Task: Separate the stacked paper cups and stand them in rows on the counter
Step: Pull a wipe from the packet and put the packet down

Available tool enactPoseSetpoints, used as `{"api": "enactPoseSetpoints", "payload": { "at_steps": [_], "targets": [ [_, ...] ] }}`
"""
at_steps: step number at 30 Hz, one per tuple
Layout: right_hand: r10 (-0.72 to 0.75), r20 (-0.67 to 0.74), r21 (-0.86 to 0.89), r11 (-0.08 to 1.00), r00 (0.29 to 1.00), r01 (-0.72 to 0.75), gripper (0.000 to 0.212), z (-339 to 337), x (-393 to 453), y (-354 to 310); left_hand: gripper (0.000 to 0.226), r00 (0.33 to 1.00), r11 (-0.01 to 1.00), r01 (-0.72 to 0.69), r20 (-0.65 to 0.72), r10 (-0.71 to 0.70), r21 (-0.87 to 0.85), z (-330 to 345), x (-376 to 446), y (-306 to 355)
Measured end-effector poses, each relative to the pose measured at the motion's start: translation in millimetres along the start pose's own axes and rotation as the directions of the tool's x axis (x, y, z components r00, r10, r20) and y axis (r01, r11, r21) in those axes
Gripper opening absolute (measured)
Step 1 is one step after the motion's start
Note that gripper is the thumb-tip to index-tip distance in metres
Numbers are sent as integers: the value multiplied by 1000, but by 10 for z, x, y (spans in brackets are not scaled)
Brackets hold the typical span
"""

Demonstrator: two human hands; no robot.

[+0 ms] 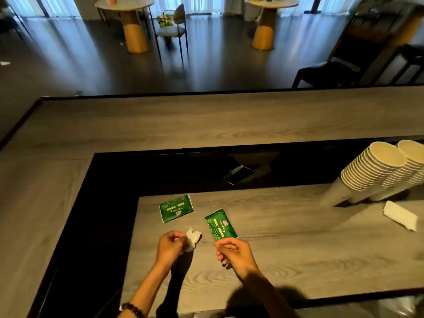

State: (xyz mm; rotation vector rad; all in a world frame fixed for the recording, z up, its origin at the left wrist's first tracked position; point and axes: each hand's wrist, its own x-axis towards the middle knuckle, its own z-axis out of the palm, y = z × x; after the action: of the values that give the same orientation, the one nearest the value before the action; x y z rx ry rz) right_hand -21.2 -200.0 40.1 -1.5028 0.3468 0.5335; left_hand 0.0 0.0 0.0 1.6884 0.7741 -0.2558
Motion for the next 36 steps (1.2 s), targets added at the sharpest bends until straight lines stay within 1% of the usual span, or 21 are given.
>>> {"api": "enactPoseSetpoints", "payload": {
  "at_steps": [2, 4, 5, 7, 8, 9, 10, 12, 14, 16, 18, 20, 21, 23, 25, 26, 28, 30, 33, 35, 36],
  "targets": [
    [-7, -4, -5, 1000, 1000, 7, 6, 32, 87, -33, 19, 993, 991, -99, -54, 104, 92, 27, 156, -42],
    [2, -17, -21, 1000, 1000, -2, 5, 41, 181, -63, 25, 986, 962, -156, -29, 166, 224, 97, 261, -55],
    [9, -21, -23, 1000, 1000, -9, 6, 37, 239, -71, 34, 981, 926, -185, -2, 196, 328, 143, 332, -93],
    [14, -13, -39, 999, 1000, -14, 8, 17, 331, -92, 55, 980, 796, -184, 45, 194, 577, 214, 369, -158],
    [20, -7, -56, 998, 1000, -20, 9, 3, 373, -127, 57, 980, 726, -180, 57, 191, 663, 239, 352, -160],
    [28, -3, -63, 998, 1000, -28, 9, -11, 418, -141, 54, 977, 686, -189, 65, 203, 702, 270, 354, -192],
    [38, 2, -71, 997, 999, -38, 9, -37, 459, -160, 48, 976, 666, -190, 66, 207, 721, 294, 370, -206],
    [38, 15, -81, 996, 999, -36, 8, -94, 524, -186, 32, 976, 674, -179, 45, 212, 716, 329, 439, -219],
    [25, 31, -119, 993, 999, -21, 7, -181, 601, -196, 19, 976, 724, -175, 22, 216, 667, 356, 552, -176],
    [14, 34, -161, 987, 999, -9, 8, -276, 695, -181, 9, 963, 770, -214, 0, 268, 601, 355, 684, -46],
    [11, 27, -185, 983, 1000, -6, 9, -367, 778, -143, 13, 936, 767, -295, 12, 351, 570, 335, 861, 106],
    [4, 14, -209, 978, 1000, -1, 13, -444, 849, -94, 17, 900, 718, -366, 28, 436, 592, 300, 1097, 246],
    [-1, 6, -216, 976, 1000, 2, 14, -486, 896, -75, 21, 886, 687, -381, 32, 462, 618, 299, 1226, 334],
    [-2, -21, -251, 968, 1000, -3, 12, -541, 988, -22, 32, 907, 598, -333, 74, 415, 729, 286, 1443, 491],
    [20, -58, -311, 950, 998, -37, 6, -552, 1080, 14, 39, 963, 501, -219, 103, 250, 837, 255, 1585, 593],
    [29, -85, -347, 936, 996, -57, 5, -553, 1122, 30, 39, 978, 505, -175, 90, 188, 845, 238, 1640, 621],
    [14, -102, -413, 909, 995, -55, 2, -568, 1200, 55, 32, 979, 557, -176, 85, 186, 812, 217, 1729, 661],
    [-40, -79, -470, 883, 996, -2, 6, -577, 1273, 82, 23, 975, 538, -184, 85, 204, 822, 224, 1785, 682],
    [-177, -55, -580, 807, 983, 113, 26, -545, 1329, 154, 17, 969, 443, -201, 109, 223, 874, 267, 1797, 649],
    [-259, -66, -655, 740, 964, 154, 34, -502, 1330, 160, 14, 961, 441, -216, 109, 254, 871, 287, 1762, 606],
    [-264, -76, -668, 729, 961, 147, 39, -465, 1339, 158, 13, 961, 470, -217, 102, 257, 856, 290, 1719, 595]
  ]
}}
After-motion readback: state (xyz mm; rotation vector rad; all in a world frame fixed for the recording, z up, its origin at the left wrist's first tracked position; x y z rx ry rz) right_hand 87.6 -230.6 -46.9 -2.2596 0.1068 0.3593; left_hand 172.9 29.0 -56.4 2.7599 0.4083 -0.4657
